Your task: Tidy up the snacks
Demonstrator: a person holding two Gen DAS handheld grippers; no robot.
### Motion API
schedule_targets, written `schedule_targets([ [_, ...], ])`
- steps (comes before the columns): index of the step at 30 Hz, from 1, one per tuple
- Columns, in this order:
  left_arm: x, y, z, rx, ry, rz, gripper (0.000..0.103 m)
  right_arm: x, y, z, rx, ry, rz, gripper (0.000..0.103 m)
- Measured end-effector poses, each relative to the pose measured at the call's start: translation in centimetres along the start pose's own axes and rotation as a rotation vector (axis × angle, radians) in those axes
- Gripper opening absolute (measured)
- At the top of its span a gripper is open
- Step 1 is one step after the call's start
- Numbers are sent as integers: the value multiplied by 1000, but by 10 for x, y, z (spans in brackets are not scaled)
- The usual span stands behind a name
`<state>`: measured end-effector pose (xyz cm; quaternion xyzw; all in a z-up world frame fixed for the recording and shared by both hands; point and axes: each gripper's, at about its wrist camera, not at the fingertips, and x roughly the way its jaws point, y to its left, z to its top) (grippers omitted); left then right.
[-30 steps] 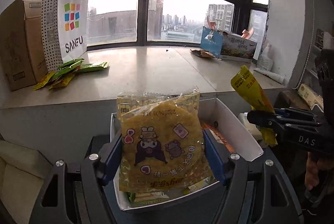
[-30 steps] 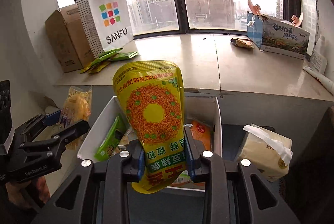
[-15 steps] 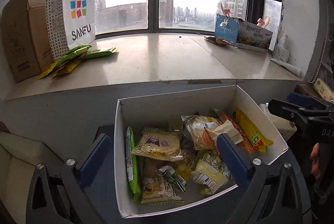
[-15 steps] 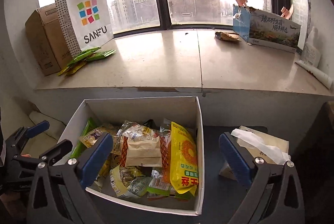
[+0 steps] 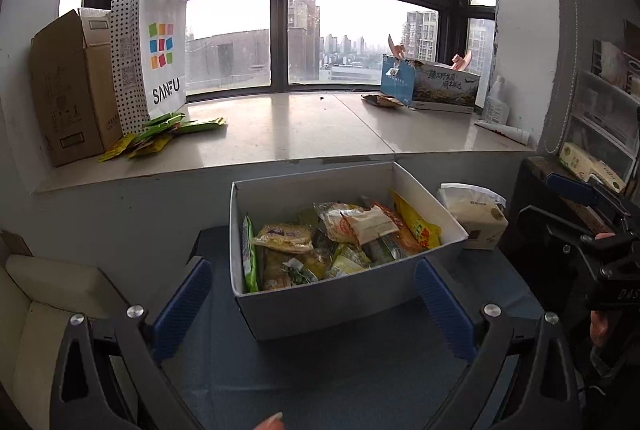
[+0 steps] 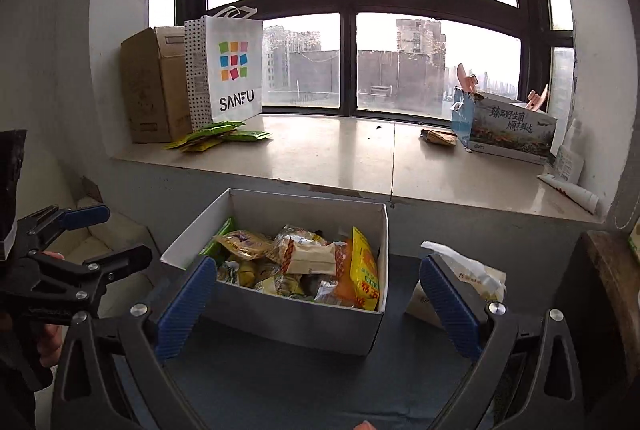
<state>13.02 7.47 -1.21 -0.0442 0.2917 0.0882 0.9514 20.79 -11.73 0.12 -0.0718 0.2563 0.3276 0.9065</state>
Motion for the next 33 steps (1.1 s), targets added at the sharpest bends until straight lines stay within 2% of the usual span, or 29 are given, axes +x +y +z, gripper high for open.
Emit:
schedule_targets([
  [3,-29,-7,-21,-6,-8,-13,103,-23,2,-19,27,27,55,103],
  [7,-59,-13,-49,-19,7,-26,103,-53,8,-42,10,28,63,103],
  [11,-82,-17,-70,-77,30,-89,103,-86,15,-64,27,-16,51,103],
  [14,-98,-25,-77,-68,9,-80,103,-102,22,-79,38,-12,60,103],
  [19,-103,-36,-81,-43,20,-79,103,-117,27,-92,51,-6,75,103],
  [33,-104,-46,-80,-19,25,-115,103,-116,23,-94,72,18,83,103],
])
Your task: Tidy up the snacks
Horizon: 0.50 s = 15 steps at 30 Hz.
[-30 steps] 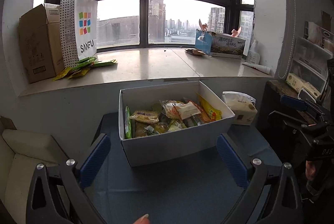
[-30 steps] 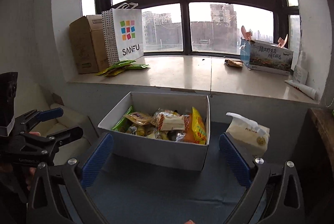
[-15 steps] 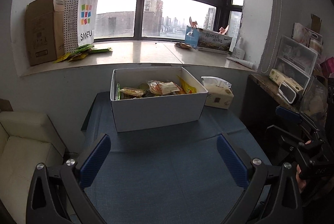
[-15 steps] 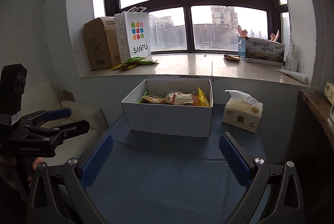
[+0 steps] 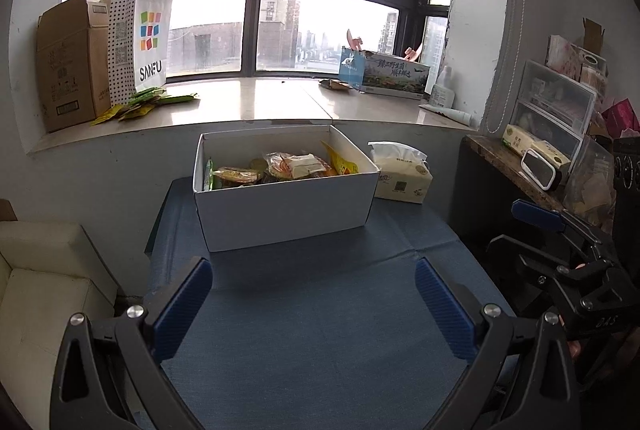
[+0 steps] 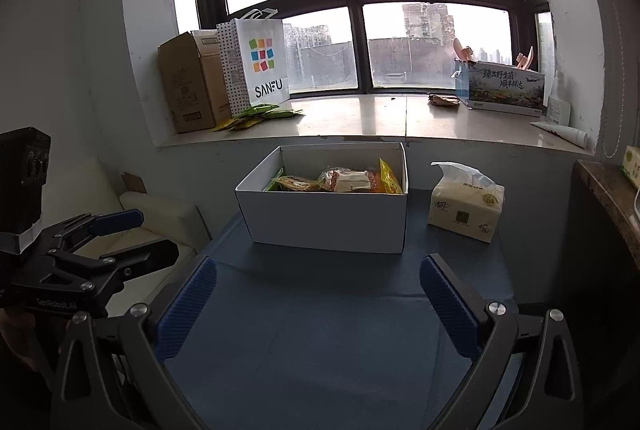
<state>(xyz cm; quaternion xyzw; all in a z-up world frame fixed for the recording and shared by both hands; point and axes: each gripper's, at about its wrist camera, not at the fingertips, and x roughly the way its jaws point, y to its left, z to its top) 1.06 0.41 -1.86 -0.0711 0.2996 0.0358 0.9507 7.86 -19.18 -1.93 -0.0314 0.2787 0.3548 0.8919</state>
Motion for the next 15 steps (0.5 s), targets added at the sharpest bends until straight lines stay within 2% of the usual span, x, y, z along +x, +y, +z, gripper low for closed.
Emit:
schedule_targets([
  [15,0,-2,1,8,-5,-6,103,1,2,0,-9,5,11,103],
])
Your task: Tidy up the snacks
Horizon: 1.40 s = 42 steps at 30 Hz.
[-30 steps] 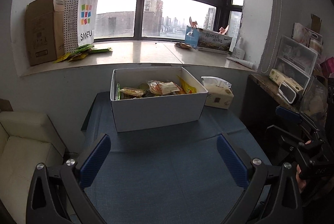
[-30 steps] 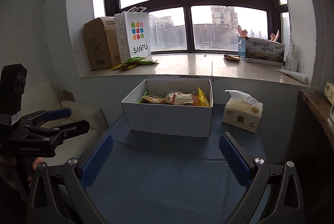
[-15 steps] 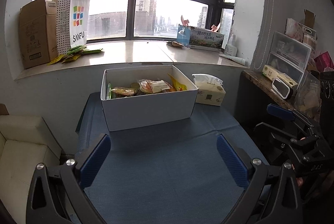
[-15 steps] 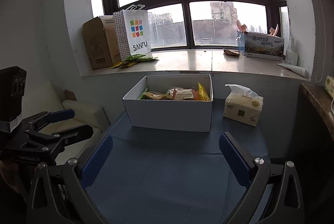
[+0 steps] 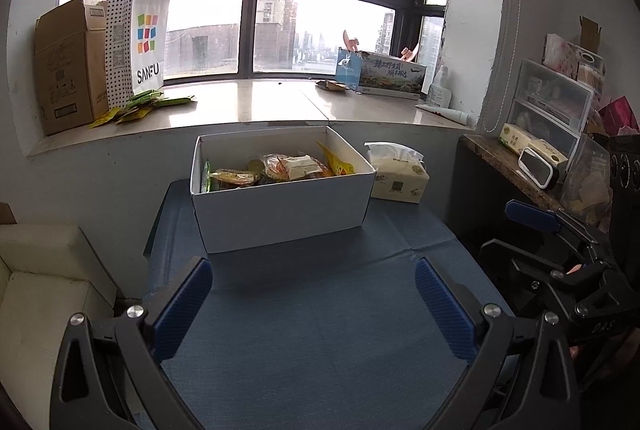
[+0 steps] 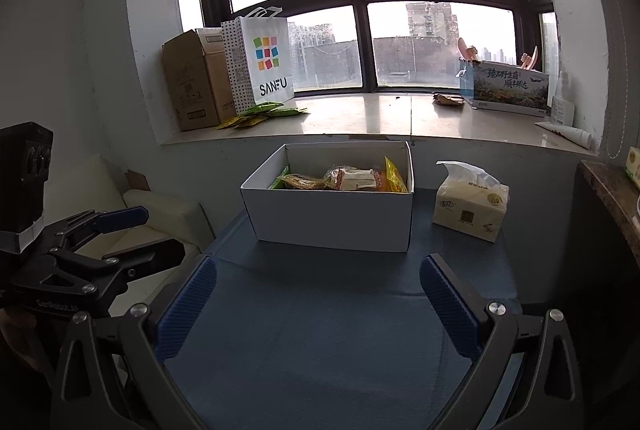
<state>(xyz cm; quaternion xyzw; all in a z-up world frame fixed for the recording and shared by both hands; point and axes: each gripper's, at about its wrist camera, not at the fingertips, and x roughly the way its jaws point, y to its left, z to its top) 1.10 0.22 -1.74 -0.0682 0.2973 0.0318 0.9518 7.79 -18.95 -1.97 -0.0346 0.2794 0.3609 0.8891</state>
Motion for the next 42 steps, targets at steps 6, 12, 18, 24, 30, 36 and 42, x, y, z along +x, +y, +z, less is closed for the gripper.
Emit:
schedule_targets([
  [6,0,-1,-1,-1,2,0,103,1,1,-1,-2,2,3,103],
  [12,1,-1,-1,-1,5,0,103,2,4,-2,-6,8,6,103],
  [18,1,-2,-1,1,6,2,103,2,4,-2,-5,8,6,103],
  [24,1,-2,-2,4,7,3,103,2,4,-2,-5,8,6,103],
  [30,0,-2,-2,4,4,3,103,2,4,-2,-4,9,7,103],
  [36,0,-1,-3,3,7,4,103,2,4,-2,-6,9,7,103],
  [42,0,-1,-3,6,5,3,103,2,4,-3,-8,8,8,103],
])
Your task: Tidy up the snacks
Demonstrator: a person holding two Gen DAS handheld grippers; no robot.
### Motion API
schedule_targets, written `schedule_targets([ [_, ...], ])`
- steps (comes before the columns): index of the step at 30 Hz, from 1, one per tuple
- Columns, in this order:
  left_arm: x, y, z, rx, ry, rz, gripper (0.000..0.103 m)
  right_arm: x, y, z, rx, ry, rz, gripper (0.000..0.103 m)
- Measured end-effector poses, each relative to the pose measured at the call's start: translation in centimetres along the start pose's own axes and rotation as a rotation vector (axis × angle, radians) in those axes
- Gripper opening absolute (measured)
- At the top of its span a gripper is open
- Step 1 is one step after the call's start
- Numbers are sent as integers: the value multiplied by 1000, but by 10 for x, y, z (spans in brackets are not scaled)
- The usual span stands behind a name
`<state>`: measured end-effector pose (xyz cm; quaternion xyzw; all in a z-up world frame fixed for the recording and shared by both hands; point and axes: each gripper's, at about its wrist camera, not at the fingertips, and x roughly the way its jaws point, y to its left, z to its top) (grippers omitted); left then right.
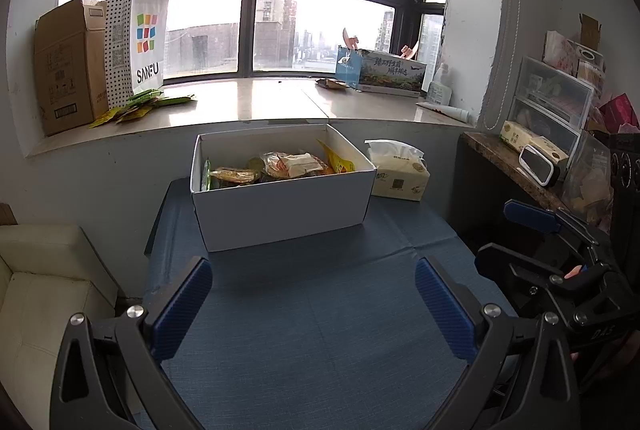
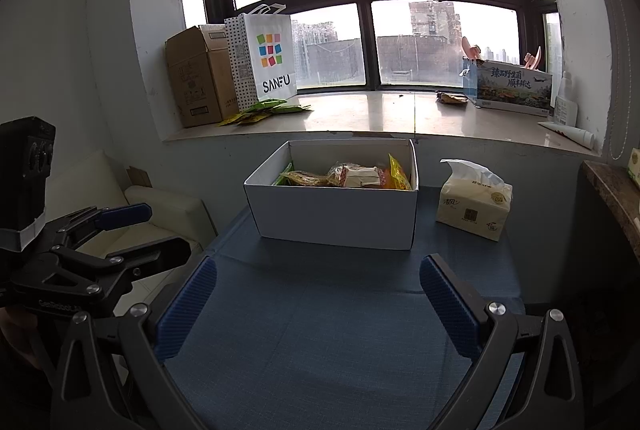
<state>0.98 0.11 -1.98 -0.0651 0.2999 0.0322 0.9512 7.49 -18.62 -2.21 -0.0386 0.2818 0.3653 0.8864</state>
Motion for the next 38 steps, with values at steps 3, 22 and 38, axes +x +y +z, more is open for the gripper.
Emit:
schedule_targets([
  [3,0,0,0,0,0,2,103,0,0,0,-1,0,-1,103],
  [22,0,-1,0,0,-1,2,103,1,0,0,-4,-1,1,103],
  [38,-4,0,-2,4,-10,5,103,-2,0,0,-4,1,0,103],
])
